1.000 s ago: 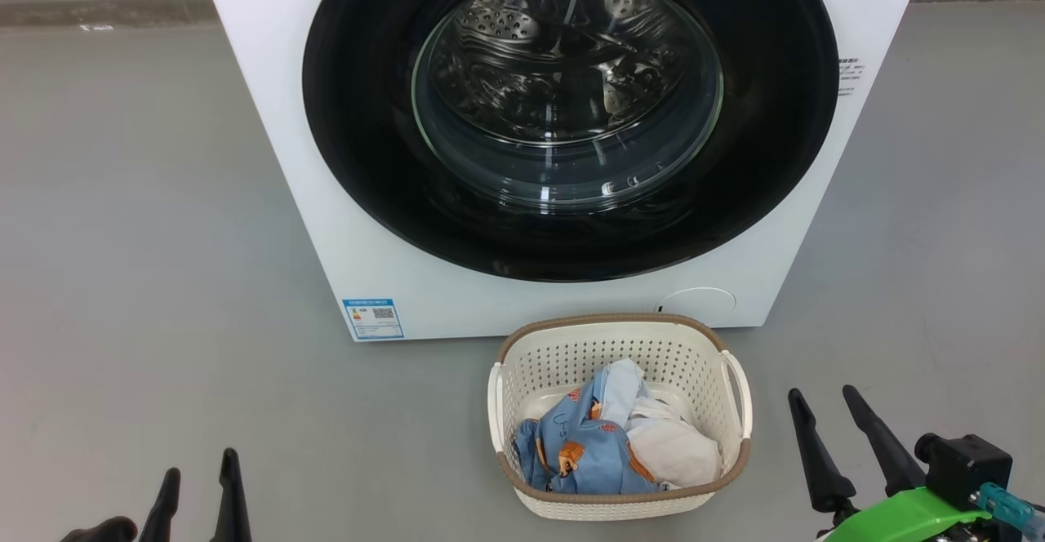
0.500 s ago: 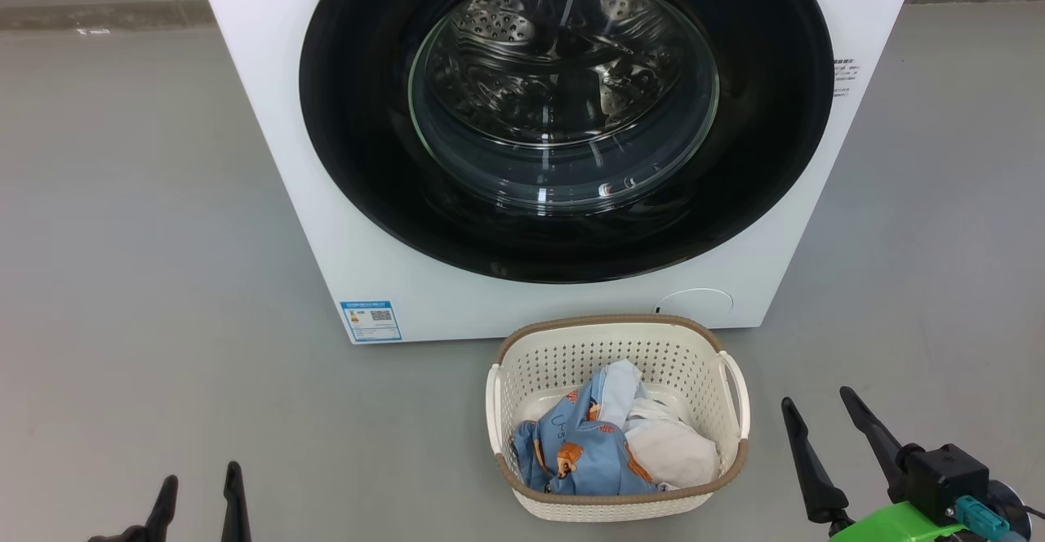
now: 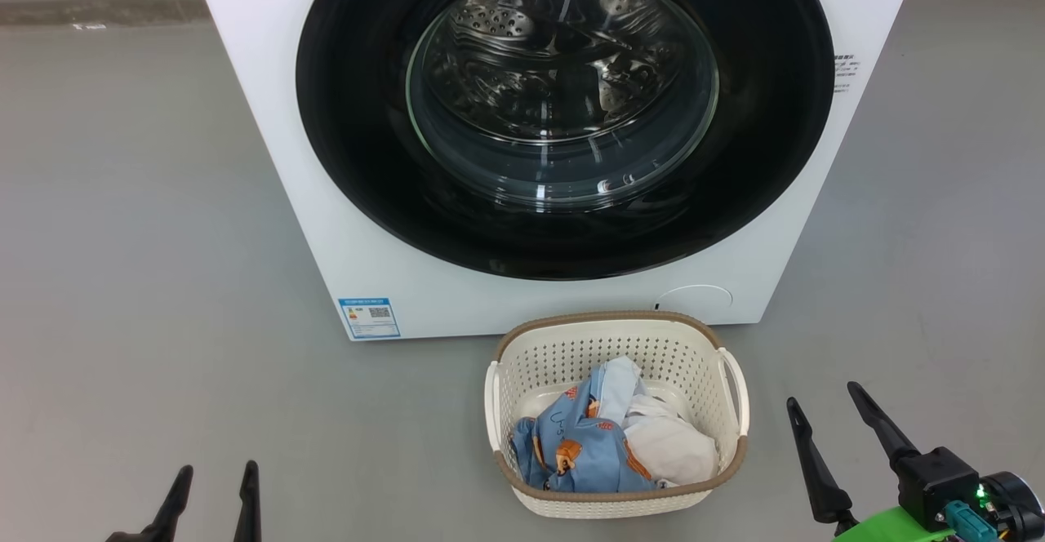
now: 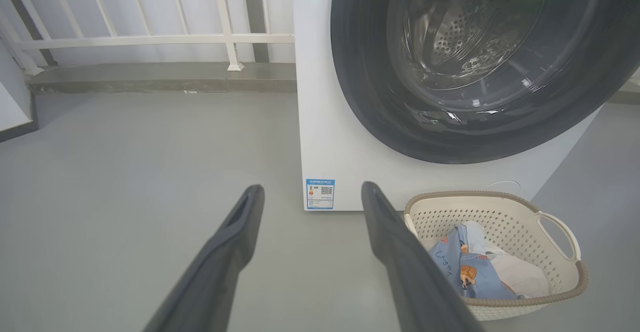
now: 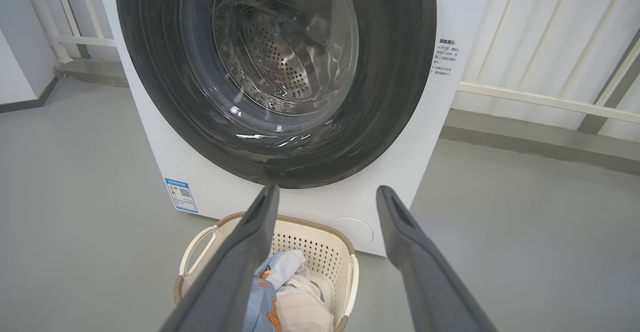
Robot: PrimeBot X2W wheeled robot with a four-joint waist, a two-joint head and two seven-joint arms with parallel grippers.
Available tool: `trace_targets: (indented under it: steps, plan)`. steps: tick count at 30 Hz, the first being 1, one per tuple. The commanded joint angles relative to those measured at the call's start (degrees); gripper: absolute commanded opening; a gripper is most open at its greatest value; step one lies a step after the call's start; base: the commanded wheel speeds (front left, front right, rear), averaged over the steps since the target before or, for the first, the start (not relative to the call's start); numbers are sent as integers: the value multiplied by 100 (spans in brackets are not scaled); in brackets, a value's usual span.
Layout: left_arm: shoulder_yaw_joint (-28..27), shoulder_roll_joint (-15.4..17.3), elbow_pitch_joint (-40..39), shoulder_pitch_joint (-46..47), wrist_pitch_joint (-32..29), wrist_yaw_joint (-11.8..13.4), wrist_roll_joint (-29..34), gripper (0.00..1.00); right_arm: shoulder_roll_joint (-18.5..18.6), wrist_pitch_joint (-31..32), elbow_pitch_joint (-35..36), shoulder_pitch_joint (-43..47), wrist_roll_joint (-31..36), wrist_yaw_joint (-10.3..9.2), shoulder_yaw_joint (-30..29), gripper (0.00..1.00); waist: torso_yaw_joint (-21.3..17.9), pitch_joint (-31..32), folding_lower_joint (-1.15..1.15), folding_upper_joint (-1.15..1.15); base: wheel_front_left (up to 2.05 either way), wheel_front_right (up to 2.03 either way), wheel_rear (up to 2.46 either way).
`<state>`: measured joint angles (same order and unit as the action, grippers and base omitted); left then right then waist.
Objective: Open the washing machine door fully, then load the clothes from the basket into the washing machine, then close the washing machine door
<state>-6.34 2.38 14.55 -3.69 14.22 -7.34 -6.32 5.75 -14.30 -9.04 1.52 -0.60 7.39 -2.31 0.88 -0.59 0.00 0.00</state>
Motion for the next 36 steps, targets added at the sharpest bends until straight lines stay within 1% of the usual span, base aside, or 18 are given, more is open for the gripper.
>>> trace_targets:
  steps: [1, 14, 20, 25, 36]
  plan:
    - [-209, 100, -161, 85, 78, -14, 54, 100, 42, -70, 159, 2, 42, 10, 119, 100, -1, -2, 0, 0, 0, 0, 0]
    - [-248, 77, -187, 114, 78, -14, 51, 100, 63, -70, 157, -26, 37, 10, 141, 100, 24, -30, 0, 0, 1, 1, -2]
    - [-244, 71, -183, 118, 78, -14, 51, 100, 82, -70, 170, -38, 41, 10, 133, 100, 33, -29, 0, 0, 42, 42, -83]
    - [-241, 68, -195, 116, 78, -14, 41, 100, 71, -70, 167, -45, 39, 10, 161, 100, 26, -42, 0, 0, 89, 89, -177]
    - [-244, 72, -240, 135, 78, -14, -25, 100, 48, -70, 164, -53, 25, 10, 162, 100, -5, -68, 0, 0, 122, 122, -244]
